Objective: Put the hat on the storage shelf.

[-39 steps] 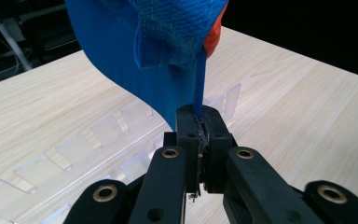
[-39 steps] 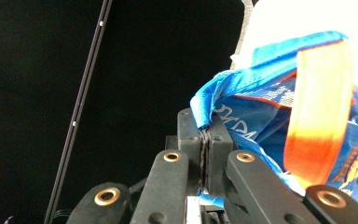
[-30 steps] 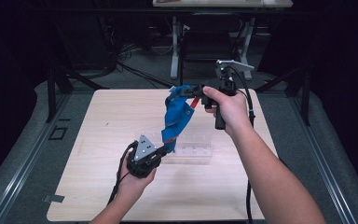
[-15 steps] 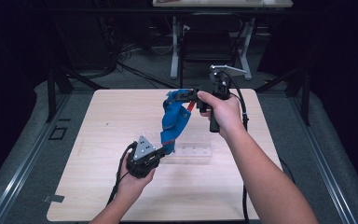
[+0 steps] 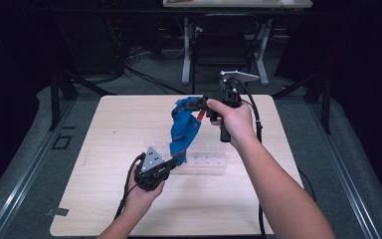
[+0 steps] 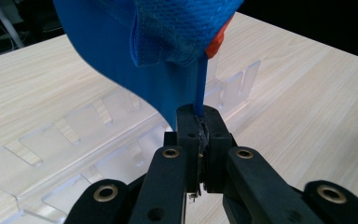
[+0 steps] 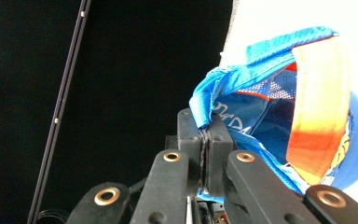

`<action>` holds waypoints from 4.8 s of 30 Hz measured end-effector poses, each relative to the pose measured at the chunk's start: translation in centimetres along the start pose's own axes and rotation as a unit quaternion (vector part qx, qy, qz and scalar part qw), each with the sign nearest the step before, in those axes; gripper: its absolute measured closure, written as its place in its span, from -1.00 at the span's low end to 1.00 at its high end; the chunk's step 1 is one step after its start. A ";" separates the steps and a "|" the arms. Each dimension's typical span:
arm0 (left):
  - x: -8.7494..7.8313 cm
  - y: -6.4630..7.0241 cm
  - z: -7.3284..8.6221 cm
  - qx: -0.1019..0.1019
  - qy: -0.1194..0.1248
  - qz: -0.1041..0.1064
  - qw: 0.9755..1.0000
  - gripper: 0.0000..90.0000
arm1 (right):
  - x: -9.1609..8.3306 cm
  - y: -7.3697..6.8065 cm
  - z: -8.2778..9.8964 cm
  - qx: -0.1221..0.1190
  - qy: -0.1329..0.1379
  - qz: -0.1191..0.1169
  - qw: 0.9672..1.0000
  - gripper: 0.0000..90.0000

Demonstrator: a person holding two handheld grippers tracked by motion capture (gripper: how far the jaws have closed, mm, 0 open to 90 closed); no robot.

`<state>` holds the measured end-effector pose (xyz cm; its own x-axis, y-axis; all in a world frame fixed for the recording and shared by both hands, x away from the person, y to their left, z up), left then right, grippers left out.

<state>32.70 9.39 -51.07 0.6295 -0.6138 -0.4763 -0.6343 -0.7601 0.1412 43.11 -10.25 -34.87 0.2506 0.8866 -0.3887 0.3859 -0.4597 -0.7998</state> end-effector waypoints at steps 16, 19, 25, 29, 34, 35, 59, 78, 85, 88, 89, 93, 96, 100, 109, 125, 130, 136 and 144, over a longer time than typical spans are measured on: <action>0.8 -0.4 1.1 0.001 -0.017 -0.008 1.000 0.97 | 0.6 0.8 0.4 -0.003 -0.008 0.016 1.000 0.95; 0.9 -0.4 1.1 0.004 -0.017 -0.011 1.000 0.97 | 0.5 1.0 0.5 -0.006 -0.010 0.020 1.000 0.91; 1.2 -0.4 1.5 0.010 -0.026 -0.017 0.999 0.97 | 0.0 1.1 0.6 -0.023 -0.006 0.049 0.999 0.70; 1.5 -0.4 1.8 0.013 -0.031 -0.020 0.999 0.97 | -0.2 1.2 0.7 -0.038 -0.013 0.081 0.996 0.60; 1.7 -0.5 2.1 0.004 -0.029 -0.018 0.999 0.97 | -0.5 1.5 1.0 -0.059 -0.022 0.125 0.990 0.50; 1.7 -0.5 2.2 0.004 -0.033 -0.018 0.999 0.97 | -0.6 1.7 1.1 -0.062 -0.025 0.134 0.989 0.47; 1.6 -0.9 2.5 -0.008 -0.035 -0.025 0.999 0.94 | -2.0 3.2 1.6 -0.068 -0.019 0.157 0.985 0.28; 0.9 -1.1 2.6 -0.015 -0.032 -0.028 0.999 0.74 | -2.2 2.9 1.9 -0.092 -0.010 0.169 0.981 0.36; 0.1 -1.8 2.6 -0.019 -0.031 -0.036 0.999 0.56 | -3.4 3.6 2.6 -0.102 -0.007 0.190 0.977 0.36; -0.3 -2.3 2.7 -0.026 -0.031 -0.040 0.998 0.52 | -3.8 3.7 2.7 -0.106 -0.008 0.200 0.974 0.36; -0.4 -2.5 2.8 -0.027 -0.032 -0.041 0.998 0.50 | -4.0 3.8 2.8 -0.113 -0.007 0.207 0.972 0.36; -1.1 -3.1 3.1 -0.027 -0.037 -0.048 0.998 0.44 | -4.8 4.0 3.4 -0.128 -0.004 0.220 0.967 0.36; -1.8 -3.8 3.4 -0.028 -0.037 -0.056 0.997 0.40 | -5.6 4.2 4.1 -0.136 -0.005 0.233 0.963 0.36; -2.7 -4.7 3.7 -0.032 -0.036 -0.067 0.997 0.37 | -6.6 4.7 4.8 -0.139 -0.002 0.243 0.960 0.36; -4.4 -6.9 4.6 -0.054 -0.034 -0.090 0.994 0.24 | -8.7 5.6 5.5 -0.136 0.012 0.254 0.958 0.36; -7.4 -10.3 6.8 -0.092 -0.037 -0.118 0.988 0.06 | -11.2 6.3 7.3 -0.152 0.012 0.286 0.946 0.30; -8.1 -11.1 7.7 -0.105 -0.031 -0.112 0.988 0.01 | -11.8 6.6 8.1 -0.170 0.011 0.308 0.936 0.27; -8.3 -11.9 9.1 -0.117 -0.029 -0.113 0.986 -0.01 | -12.0 7.1 8.9 -0.178 0.010 0.314 0.932 0.25; -8.4 -12.4 9.5 -0.125 -0.029 -0.116 0.985 -0.03 | -11.7 7.3 9.8 -0.209 0.002 0.351 0.913 0.24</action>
<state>31.01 25.97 -57.07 0.7127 -0.4103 -0.5689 -0.3419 -0.9114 0.2289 34.27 -23.46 -40.65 0.5695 0.3656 -0.7362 0.4337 -0.8945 -0.1087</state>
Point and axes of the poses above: each handheld gripper's, and its own axes: x roughly forward along the jaws, z roughly out of its underside, y roughly to its right, the point moved 3 cm from there along x, roughly forward along the jaws, and after that the axes turned 9 degrees about -x, right-handed, at the moved point
